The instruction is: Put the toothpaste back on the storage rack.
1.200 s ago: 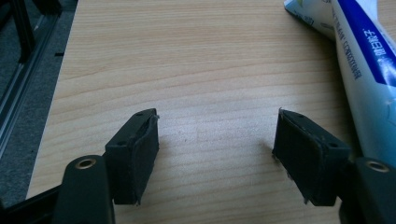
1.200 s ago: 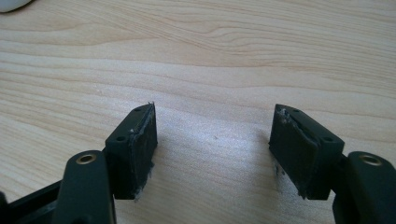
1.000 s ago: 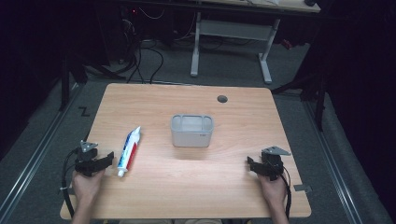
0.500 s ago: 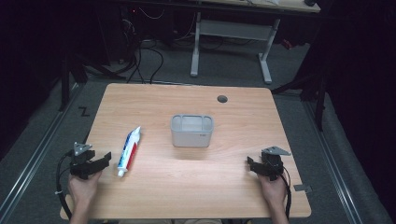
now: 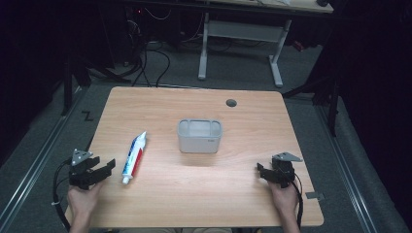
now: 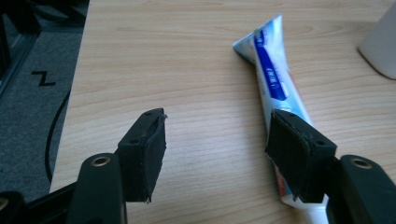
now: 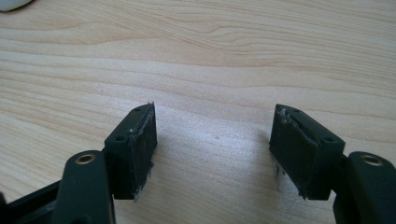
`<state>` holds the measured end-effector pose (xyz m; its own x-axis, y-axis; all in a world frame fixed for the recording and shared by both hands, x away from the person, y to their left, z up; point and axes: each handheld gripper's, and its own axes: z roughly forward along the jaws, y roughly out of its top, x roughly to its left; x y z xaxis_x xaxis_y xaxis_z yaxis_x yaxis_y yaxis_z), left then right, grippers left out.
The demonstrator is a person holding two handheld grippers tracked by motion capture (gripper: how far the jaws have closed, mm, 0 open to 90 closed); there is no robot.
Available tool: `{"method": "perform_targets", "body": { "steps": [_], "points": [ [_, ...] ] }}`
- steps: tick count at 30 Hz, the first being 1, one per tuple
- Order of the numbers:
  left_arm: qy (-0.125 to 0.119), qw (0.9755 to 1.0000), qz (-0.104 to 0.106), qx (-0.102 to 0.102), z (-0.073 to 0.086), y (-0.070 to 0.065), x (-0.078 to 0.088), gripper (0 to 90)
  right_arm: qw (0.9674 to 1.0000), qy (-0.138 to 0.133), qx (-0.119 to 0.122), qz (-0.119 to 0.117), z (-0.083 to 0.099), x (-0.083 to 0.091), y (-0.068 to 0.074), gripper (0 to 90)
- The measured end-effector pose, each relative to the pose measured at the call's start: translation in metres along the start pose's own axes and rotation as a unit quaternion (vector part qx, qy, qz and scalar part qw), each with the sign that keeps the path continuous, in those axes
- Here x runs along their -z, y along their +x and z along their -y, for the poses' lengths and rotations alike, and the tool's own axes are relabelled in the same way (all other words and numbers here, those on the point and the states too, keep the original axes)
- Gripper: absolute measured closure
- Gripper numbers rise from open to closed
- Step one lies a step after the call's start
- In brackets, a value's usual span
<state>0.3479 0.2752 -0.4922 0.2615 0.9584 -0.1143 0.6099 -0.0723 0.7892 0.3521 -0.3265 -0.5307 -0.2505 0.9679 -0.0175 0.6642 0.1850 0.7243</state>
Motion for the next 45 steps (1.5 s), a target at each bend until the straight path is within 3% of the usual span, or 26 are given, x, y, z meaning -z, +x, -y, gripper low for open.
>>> {"method": "perform_targets", "body": {
  "steps": [11,30,40,45],
  "points": [
    [0.002,0.9997,0.006,-0.026,-0.010,-0.016,0.004,35.3,1.0000,0.000,0.002,-0.003,0.000,0.000,0.000,30.8],
    [0.059,0.9972,0.012,-0.043,-0.033,-0.037,-0.033,32.1,0.9999,0.001,0.006,-0.008,0.001,0.001,0.001,29.2],
    [0.077,0.9960,0.010,-0.044,-0.045,-0.045,-0.050,31.9,0.9999,0.001,0.007,-0.009,0.001,0.001,0.001,29.2],
    [0.084,0.9958,0.013,-0.034,-0.046,-0.044,-0.058,32.5,0.9999,0.001,0.007,-0.009,0.001,0.001,0.001,29.2]
  ]
}}
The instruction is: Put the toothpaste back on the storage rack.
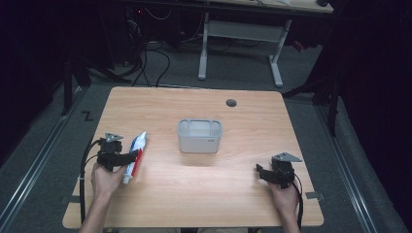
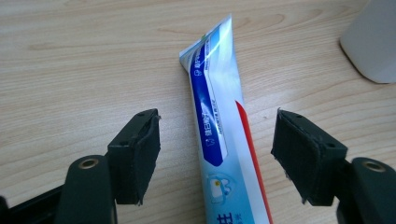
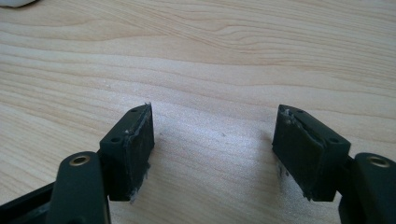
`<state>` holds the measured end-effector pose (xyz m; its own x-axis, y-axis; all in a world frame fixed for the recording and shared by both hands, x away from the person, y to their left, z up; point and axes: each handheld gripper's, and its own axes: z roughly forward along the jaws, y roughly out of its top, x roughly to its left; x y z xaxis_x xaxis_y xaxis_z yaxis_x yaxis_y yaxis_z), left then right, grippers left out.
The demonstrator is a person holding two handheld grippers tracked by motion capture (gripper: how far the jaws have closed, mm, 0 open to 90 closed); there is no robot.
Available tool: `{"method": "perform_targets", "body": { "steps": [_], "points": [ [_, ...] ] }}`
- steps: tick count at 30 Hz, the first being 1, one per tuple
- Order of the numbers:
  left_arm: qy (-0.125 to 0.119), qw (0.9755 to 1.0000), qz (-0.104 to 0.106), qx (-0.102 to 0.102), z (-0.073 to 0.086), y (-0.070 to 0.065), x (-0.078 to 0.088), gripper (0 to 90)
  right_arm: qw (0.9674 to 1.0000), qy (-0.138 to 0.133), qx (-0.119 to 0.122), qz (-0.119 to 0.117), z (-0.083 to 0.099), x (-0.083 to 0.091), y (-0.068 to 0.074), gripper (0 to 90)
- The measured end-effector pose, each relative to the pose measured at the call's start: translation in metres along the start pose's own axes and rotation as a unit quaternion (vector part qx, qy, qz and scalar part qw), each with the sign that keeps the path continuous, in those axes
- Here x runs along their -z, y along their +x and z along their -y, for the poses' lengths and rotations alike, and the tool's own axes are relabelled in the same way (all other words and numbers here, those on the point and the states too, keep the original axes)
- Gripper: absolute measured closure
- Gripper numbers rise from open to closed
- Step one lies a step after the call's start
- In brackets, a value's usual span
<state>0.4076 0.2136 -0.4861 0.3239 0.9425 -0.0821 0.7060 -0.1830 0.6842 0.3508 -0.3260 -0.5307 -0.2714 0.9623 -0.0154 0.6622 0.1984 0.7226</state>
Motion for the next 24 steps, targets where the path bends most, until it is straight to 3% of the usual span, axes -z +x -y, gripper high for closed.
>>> {"method": "perform_targets", "body": {
  "steps": [3,9,24],
  "points": [
    [0.012,0.9999,-0.003,0.003,0.000,0.002,-0.007,34.2,1.0000,0.000,0.000,0.000,0.000,0.000,0.000,29.2],
    [0.011,0.9999,-0.004,0.012,-0.002,0.004,-0.009,35.0,1.0000,0.000,0.000,0.000,0.000,0.000,0.000,29.2],
    [0.028,0.9985,0.022,0.041,-0.003,0.012,-0.025,36.1,1.0000,0.000,0.000,0.000,0.000,0.000,0.000,29.2]
  ]
}}
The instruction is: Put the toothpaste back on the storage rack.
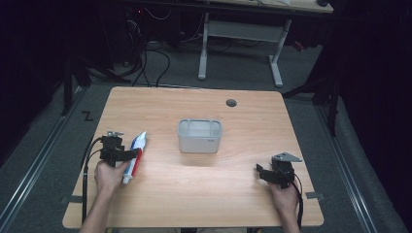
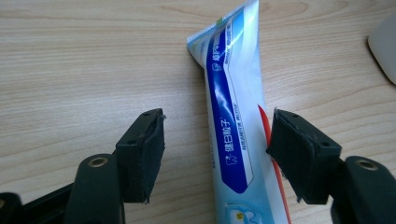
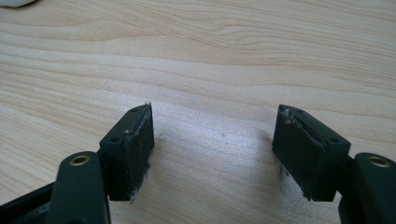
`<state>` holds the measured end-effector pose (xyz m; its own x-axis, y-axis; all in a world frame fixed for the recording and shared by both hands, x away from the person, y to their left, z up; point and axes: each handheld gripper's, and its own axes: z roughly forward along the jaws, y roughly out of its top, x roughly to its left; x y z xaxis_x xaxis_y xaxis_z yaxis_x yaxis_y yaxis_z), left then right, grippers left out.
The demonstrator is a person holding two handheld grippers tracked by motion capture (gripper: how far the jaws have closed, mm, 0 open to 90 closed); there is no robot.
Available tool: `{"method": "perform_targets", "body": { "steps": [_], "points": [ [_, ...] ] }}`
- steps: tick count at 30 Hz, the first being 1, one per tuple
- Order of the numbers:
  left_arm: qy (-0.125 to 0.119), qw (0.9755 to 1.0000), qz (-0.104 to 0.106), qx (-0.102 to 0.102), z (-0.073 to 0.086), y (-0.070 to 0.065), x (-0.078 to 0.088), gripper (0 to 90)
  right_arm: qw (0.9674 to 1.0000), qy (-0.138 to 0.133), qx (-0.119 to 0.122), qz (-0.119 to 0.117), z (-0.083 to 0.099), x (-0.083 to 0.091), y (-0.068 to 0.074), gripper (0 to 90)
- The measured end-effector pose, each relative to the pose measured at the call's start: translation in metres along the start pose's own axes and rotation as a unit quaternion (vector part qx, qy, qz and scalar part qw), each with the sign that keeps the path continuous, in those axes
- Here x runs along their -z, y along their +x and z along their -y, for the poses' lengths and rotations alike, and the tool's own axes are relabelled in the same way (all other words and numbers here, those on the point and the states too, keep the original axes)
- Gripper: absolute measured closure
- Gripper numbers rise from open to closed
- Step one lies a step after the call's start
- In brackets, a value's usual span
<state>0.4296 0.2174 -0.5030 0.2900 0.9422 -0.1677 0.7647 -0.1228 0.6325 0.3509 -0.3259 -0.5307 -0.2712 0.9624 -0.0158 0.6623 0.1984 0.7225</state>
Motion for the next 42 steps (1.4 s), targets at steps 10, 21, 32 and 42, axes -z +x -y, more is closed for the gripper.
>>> {"method": "perform_targets", "body": {
  "steps": [10,21,32,42],
  "points": [
    [0.019,0.9998,0.005,-0.011,0.002,-0.008,-0.011,43.9,1.0000,0.000,0.000,0.000,0.000,0.000,0.000,29.2],
    [0.031,0.9995,0.011,0.001,0.002,-0.009,-0.016,47.0,1.0000,0.000,-0.001,0.000,0.000,0.000,0.000,29.4],
    [0.065,0.9967,-0.028,-0.038,-0.009,-0.025,-0.023,53.6,1.0000,0.000,0.000,0.000,0.000,0.000,0.000,29.3],
    [0.091,0.9953,-0.019,-0.028,-0.016,-0.026,-0.022,61.7,1.0000,-0.001,-0.001,-0.001,0.000,0.000,-0.001,29.2]
  ]
}}
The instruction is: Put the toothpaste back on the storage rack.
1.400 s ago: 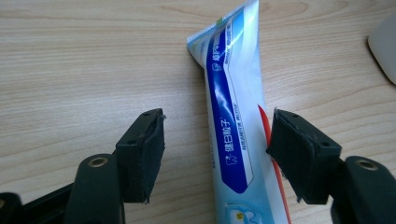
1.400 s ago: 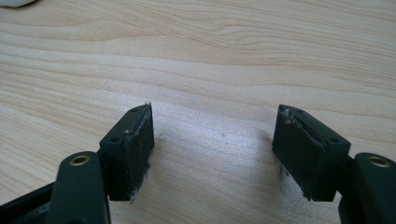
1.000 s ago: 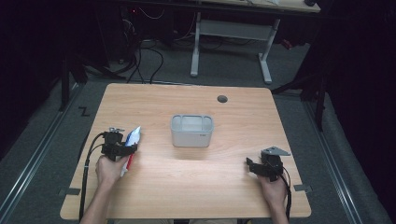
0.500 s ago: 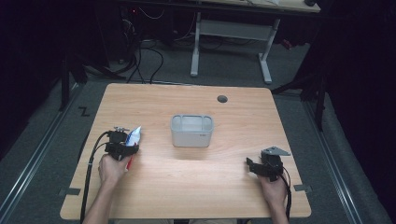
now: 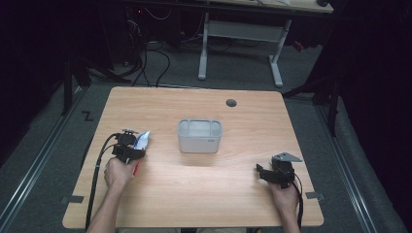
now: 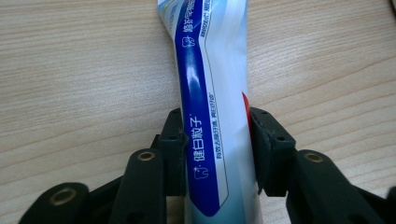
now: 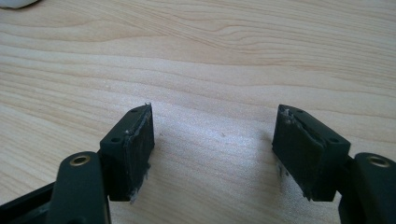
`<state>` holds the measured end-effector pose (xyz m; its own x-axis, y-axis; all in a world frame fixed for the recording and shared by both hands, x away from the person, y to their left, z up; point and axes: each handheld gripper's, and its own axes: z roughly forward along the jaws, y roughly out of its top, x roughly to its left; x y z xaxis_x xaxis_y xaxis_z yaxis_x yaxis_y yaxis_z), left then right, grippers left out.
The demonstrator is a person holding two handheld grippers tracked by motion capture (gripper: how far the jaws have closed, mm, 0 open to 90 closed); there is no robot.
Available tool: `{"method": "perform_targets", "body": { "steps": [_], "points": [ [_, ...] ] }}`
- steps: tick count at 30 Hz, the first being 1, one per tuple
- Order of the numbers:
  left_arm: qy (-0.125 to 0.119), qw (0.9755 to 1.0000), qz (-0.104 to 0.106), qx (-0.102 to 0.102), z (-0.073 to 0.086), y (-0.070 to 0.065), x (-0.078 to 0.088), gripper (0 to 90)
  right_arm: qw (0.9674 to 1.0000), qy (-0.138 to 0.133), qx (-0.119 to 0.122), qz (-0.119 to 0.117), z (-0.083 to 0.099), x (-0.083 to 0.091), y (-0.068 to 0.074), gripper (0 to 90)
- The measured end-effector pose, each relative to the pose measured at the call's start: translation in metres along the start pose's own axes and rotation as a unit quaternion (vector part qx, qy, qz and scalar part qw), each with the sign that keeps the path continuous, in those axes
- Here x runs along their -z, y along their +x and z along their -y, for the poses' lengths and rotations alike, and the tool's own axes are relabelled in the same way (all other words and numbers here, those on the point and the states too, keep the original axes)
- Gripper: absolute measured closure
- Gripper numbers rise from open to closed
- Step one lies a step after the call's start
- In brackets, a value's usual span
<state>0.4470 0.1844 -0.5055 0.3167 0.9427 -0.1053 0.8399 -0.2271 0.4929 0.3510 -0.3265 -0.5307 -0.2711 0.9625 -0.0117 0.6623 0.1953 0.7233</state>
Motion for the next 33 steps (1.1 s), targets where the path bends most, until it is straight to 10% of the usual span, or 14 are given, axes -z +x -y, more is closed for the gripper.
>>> {"method": "perform_targets", "body": {
  "steps": [20,33],
  "points": [
    [0.021,0.9997,0.004,-0.011,0.003,-0.010,0.009,67.4,0.9999,0.001,0.009,-0.007,0.000,0.000,0.001,29.1],
    [-0.039,0.9988,0.023,0.017,0.005,-0.005,0.039,67.8,0.9996,0.001,0.020,-0.018,0.000,0.000,0.003,29.3]
  ]
}}
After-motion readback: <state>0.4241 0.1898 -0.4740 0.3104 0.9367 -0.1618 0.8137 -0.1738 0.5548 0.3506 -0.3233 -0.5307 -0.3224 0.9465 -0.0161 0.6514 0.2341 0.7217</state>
